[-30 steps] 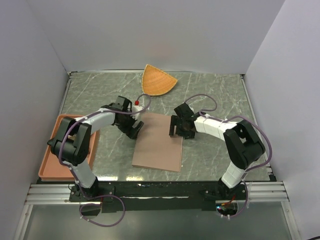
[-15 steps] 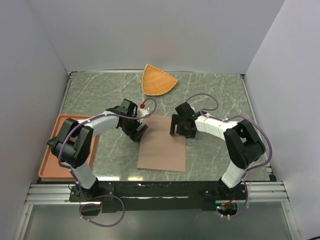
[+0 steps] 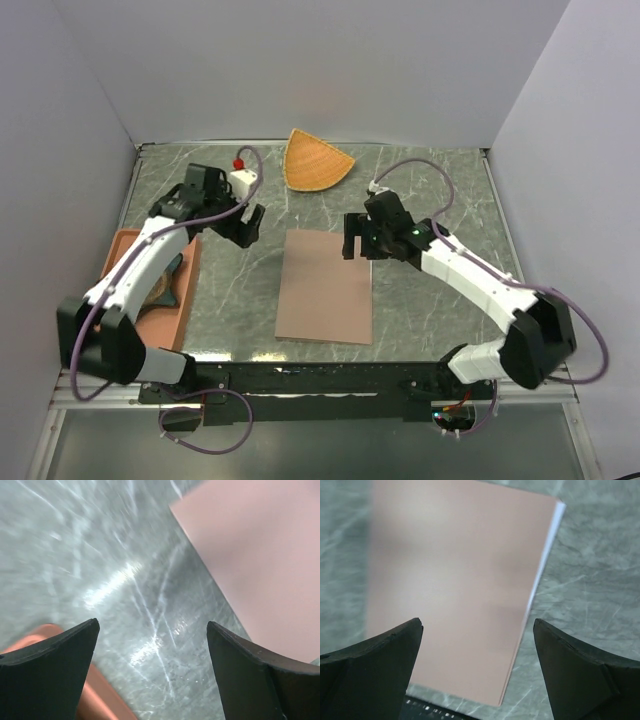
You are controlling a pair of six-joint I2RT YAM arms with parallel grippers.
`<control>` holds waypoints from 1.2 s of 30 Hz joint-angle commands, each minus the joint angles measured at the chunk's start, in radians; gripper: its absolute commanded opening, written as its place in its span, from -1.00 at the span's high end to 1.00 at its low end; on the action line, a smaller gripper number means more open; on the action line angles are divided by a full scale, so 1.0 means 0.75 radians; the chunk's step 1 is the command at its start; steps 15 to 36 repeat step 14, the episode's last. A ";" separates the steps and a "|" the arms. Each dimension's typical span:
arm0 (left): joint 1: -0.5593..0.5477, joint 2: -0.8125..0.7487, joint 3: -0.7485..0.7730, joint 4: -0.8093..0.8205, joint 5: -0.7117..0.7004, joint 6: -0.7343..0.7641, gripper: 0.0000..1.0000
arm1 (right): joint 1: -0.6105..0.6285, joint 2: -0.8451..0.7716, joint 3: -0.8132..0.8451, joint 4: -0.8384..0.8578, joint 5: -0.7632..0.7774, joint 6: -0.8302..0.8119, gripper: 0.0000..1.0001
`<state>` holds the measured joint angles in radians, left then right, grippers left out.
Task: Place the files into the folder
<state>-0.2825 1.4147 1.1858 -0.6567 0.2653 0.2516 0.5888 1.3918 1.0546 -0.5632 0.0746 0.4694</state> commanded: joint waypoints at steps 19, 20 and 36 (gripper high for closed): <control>0.323 -0.424 -0.254 0.027 0.108 -0.053 -0.92 | 0.260 -0.448 -0.077 -0.063 0.040 0.008 -0.99; 0.323 -0.424 -0.254 0.027 0.108 -0.053 -0.92 | 0.260 -0.448 -0.077 -0.063 0.040 0.008 -0.99; 0.323 -0.424 -0.254 0.027 0.108 -0.053 -0.92 | 0.260 -0.448 -0.077 -0.063 0.040 0.008 -0.99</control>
